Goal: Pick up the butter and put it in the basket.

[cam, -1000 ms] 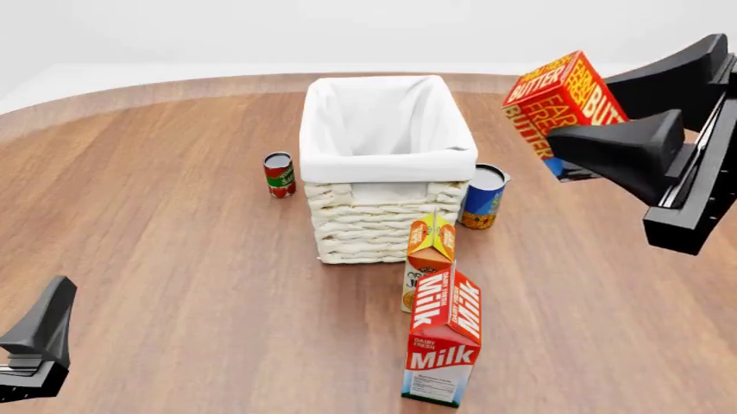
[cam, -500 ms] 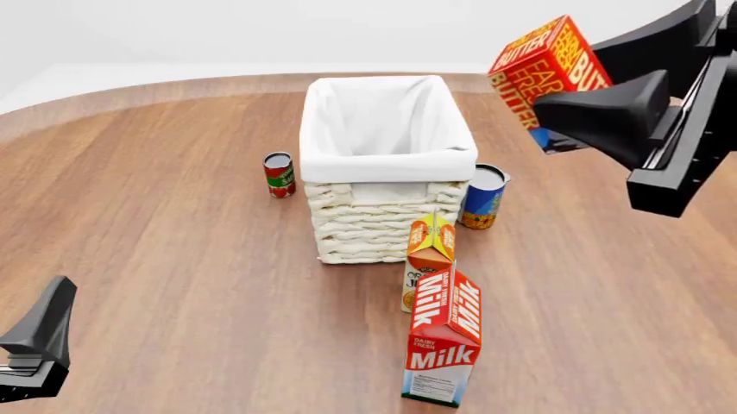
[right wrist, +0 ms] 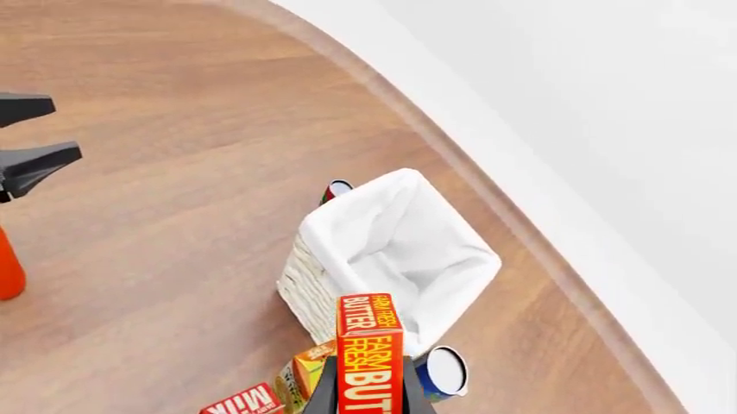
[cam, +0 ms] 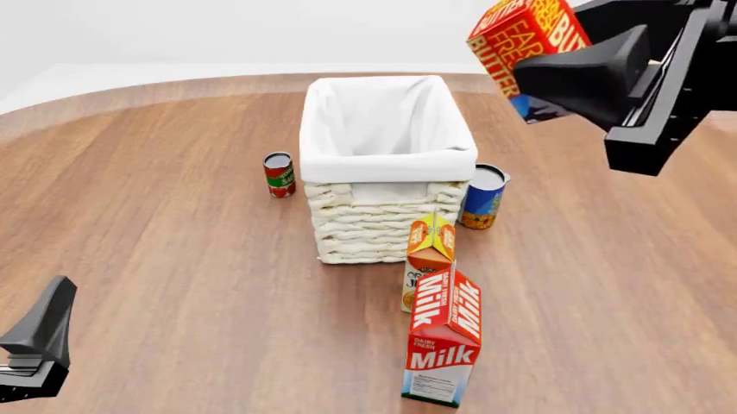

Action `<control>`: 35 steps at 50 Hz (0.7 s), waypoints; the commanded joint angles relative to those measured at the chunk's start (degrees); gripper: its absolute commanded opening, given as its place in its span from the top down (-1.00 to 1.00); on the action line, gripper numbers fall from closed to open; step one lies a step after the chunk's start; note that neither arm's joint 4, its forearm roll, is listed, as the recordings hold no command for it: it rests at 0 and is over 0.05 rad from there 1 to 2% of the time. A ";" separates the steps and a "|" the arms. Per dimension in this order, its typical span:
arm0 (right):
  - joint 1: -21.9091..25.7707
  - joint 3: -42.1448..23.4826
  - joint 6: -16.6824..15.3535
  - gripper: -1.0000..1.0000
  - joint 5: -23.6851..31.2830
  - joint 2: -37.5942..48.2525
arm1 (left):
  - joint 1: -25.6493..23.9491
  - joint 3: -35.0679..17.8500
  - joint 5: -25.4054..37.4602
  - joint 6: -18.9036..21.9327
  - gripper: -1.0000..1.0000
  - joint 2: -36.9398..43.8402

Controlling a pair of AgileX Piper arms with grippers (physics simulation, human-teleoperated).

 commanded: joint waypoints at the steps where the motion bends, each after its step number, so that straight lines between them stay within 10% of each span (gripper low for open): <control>1: 0.60 -2.64 0.67 1.00 -1.17 1.52 | 0.00 0.00 0.00 0.00 -1.00 0.00; 35: 1.95 -7.98 7.37 1.00 -2.27 9.73 | 0.00 0.00 0.00 0.00 -1.00 0.00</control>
